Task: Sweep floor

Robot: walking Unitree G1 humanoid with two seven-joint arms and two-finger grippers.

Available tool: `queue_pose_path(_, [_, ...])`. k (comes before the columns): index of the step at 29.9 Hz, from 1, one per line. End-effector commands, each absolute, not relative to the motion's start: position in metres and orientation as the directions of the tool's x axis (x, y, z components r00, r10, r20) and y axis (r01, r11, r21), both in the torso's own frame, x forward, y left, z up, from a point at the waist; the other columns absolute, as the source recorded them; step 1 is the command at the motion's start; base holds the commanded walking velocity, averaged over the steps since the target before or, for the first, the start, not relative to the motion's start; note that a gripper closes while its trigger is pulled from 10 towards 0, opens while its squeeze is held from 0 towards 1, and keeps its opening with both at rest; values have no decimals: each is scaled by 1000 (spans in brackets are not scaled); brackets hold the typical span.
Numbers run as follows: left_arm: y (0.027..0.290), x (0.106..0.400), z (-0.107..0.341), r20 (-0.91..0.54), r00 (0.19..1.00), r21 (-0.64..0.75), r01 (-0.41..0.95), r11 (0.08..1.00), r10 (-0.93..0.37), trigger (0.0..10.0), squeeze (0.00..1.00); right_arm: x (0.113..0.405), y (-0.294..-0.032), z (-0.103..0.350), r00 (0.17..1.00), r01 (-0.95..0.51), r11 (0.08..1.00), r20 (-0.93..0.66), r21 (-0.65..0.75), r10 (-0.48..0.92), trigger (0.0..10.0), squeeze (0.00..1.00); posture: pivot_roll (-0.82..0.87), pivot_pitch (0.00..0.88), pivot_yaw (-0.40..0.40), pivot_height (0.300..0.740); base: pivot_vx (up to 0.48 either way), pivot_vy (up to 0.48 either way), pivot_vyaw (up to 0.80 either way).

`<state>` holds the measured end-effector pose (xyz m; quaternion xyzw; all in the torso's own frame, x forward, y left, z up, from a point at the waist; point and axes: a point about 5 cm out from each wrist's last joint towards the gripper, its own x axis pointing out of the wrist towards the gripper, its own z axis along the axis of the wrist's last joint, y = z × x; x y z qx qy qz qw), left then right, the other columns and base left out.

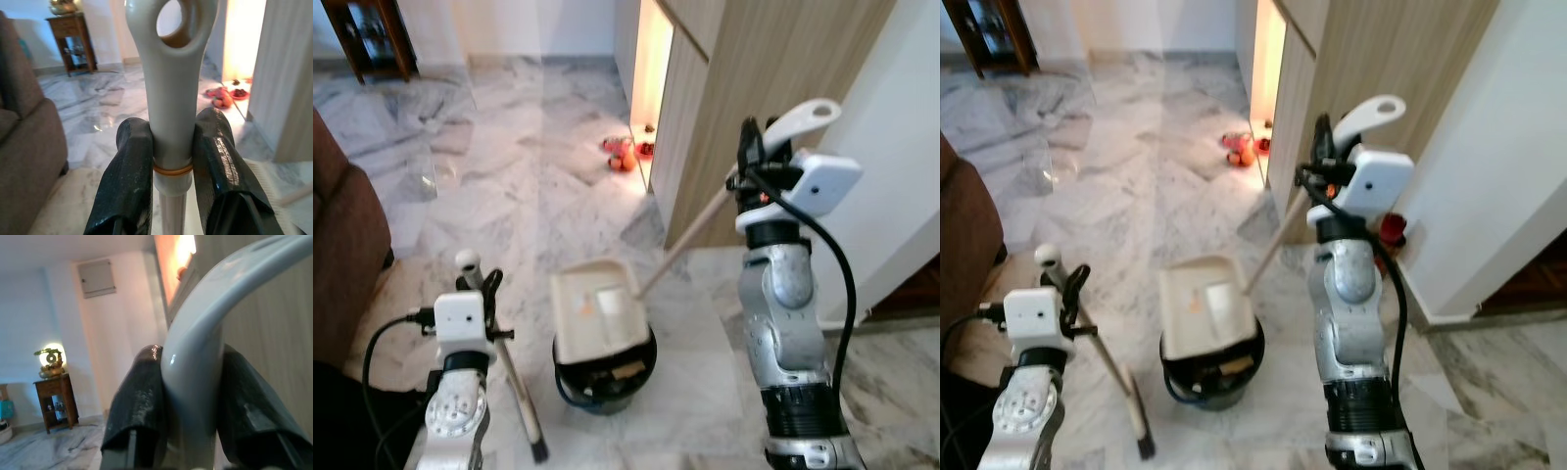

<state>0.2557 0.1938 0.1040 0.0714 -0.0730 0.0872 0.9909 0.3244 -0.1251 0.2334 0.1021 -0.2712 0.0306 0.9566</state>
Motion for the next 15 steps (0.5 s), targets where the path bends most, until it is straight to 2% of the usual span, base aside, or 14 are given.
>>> queue_pose_path(1, [195,256,112,201,967,139,-186,973,157,10000,0,320,-129,249,808,-109,979,589,174,-14,10000,0,151,61,-27,740,0,0,0])
queue_pose_path(10, [193,254,112,198,969,137,-174,975,145,10000,0,316,-123,254,785,-118,987,620,111,25,10000,0,150,70,-27,740,0,0,0])
queue_pose_path(15, [191,255,113,203,969,132,-170,977,141,10000,0,313,-114,256,776,-143,981,630,129,30,10000,0,149,73,-26,740,0,0,0])
